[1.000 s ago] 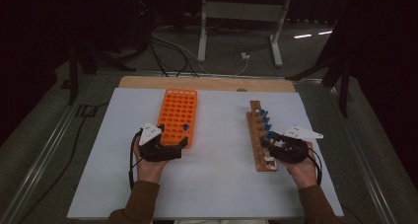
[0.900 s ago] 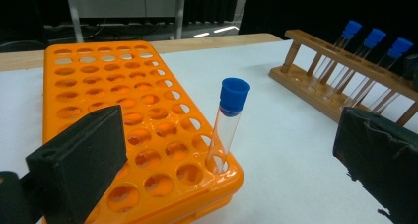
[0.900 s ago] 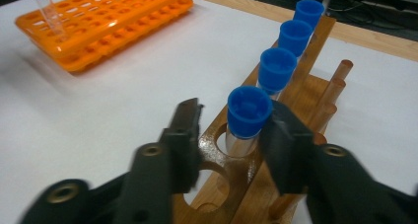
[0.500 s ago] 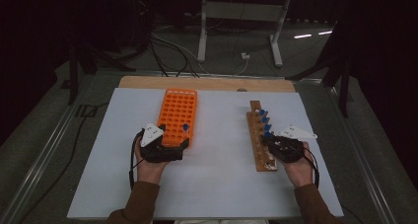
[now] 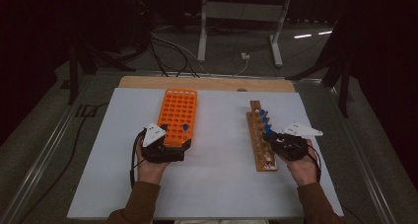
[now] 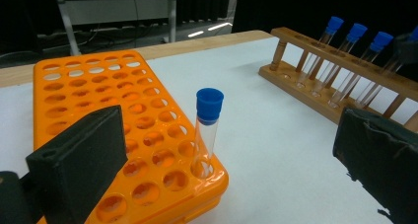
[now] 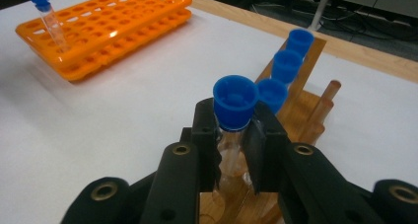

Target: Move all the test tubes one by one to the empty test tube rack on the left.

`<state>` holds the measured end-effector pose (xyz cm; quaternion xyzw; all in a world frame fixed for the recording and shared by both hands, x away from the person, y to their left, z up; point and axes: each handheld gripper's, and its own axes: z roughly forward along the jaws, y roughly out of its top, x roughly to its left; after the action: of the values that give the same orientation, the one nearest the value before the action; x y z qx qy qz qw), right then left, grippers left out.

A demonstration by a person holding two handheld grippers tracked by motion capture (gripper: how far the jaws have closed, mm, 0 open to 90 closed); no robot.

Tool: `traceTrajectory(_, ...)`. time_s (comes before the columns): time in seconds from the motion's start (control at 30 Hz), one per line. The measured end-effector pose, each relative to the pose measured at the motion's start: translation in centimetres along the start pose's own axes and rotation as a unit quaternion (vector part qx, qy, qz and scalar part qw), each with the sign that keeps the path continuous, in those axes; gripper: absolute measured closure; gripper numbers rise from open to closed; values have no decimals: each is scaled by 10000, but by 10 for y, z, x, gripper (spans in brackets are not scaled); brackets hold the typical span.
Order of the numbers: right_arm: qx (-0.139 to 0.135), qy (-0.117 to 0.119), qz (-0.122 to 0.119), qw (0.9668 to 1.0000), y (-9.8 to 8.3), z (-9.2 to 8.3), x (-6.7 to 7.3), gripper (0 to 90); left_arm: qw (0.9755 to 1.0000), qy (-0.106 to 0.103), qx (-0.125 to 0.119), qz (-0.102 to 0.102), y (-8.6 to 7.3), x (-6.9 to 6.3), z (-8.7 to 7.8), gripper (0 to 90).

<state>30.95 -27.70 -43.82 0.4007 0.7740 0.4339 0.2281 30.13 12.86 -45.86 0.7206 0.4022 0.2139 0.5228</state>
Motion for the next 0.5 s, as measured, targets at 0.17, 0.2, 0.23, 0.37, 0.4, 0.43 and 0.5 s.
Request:
traceTrajectory(0.17,-1,27,-46,10000,9,-6,-1,767,10000,-7,16,-22,0,1,0,8)
traceTrajectory(0.2,5,25,-53,10000,11,-8,-1,767,10000,-12,13,-22,0,1,-1,9)
traceTrajectory(0.23,15,23,-67,10000,13,-9,-1,767,10000,-17,7,-22,1,1,-1,9)
traceTrajectory(0.37,-3,71,-41,10000,22,-16,-3,767,10000,-11,17,47,3,0,-1,9)
traceTrajectory(0.4,-17,89,-38,10000,24,-17,-3,767,10000,-17,28,66,4,0,-2,9)
traceTrajectory(0.43,-37,90,-50,9999,27,-19,-3,767,10000,-25,11,68,5,0,-3,9)
traceTrajectory(0.5,-84,93,-99,9999,32,-23,-3,767,10000,-47,-31,78,8,-2,-4,9)
